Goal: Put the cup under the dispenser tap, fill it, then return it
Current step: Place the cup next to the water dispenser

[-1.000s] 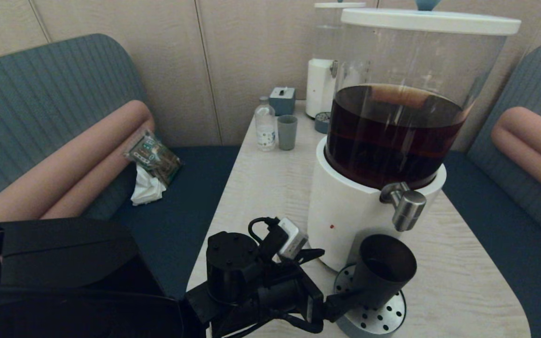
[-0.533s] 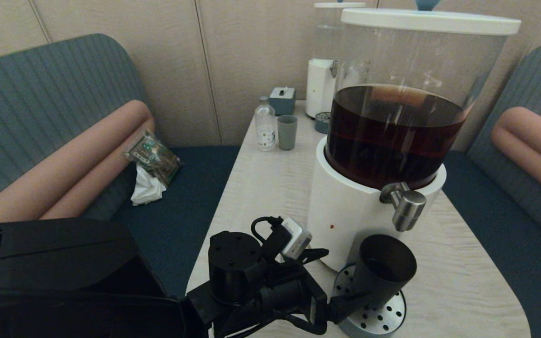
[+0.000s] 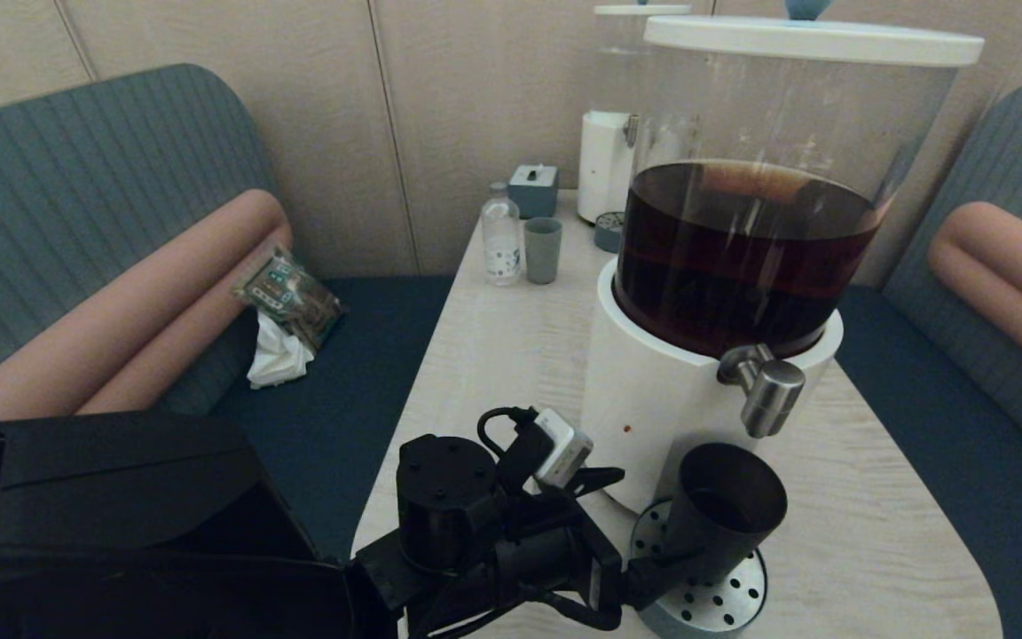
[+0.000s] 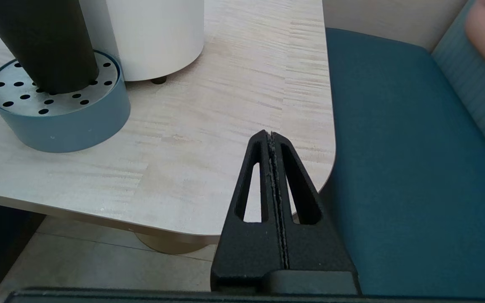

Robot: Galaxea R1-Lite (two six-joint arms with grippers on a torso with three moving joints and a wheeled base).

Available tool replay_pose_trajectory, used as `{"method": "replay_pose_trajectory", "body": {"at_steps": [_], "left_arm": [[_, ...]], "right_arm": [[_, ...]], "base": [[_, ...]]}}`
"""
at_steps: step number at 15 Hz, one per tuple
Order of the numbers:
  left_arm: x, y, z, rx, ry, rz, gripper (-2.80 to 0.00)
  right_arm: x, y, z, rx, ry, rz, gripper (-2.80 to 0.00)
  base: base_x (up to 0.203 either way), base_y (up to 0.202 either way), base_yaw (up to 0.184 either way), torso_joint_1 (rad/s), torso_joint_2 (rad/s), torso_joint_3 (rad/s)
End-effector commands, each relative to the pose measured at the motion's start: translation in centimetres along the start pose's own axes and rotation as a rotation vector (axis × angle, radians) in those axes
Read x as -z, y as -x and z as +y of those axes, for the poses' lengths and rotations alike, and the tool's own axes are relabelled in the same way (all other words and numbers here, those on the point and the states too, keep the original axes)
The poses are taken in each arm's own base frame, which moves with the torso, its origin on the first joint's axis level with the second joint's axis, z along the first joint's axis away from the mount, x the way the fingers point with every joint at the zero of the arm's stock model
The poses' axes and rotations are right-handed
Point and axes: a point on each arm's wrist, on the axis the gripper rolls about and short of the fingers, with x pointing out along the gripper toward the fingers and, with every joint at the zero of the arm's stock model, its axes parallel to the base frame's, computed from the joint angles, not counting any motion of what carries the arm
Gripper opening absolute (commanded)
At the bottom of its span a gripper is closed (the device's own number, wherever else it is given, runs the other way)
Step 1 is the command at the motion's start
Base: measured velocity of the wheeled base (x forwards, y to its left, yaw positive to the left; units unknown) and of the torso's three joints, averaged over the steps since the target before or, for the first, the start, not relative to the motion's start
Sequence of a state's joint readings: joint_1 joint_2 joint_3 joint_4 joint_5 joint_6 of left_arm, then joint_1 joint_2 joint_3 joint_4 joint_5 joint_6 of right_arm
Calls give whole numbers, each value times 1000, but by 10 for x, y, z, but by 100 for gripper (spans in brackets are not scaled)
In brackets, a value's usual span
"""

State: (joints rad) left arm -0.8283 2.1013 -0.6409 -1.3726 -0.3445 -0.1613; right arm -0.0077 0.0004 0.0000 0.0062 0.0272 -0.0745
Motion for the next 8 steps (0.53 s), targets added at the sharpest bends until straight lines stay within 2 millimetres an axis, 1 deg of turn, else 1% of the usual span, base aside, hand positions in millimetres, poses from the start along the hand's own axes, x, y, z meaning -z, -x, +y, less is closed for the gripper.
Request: {"method": "replay_pose_trajectory", "body": {"at_steps": [1,8], "left_arm": [[0,-2,1,7,-1,-5,0],[3,-6,2,7,7,29,0]], "right_arm": [[0,0,0,0,1,-4,-280],[0,0,0,-1,1,-3,-280]], "base": [[0,0,0,0,0,0],[0,0,0,0,0,0]]}}
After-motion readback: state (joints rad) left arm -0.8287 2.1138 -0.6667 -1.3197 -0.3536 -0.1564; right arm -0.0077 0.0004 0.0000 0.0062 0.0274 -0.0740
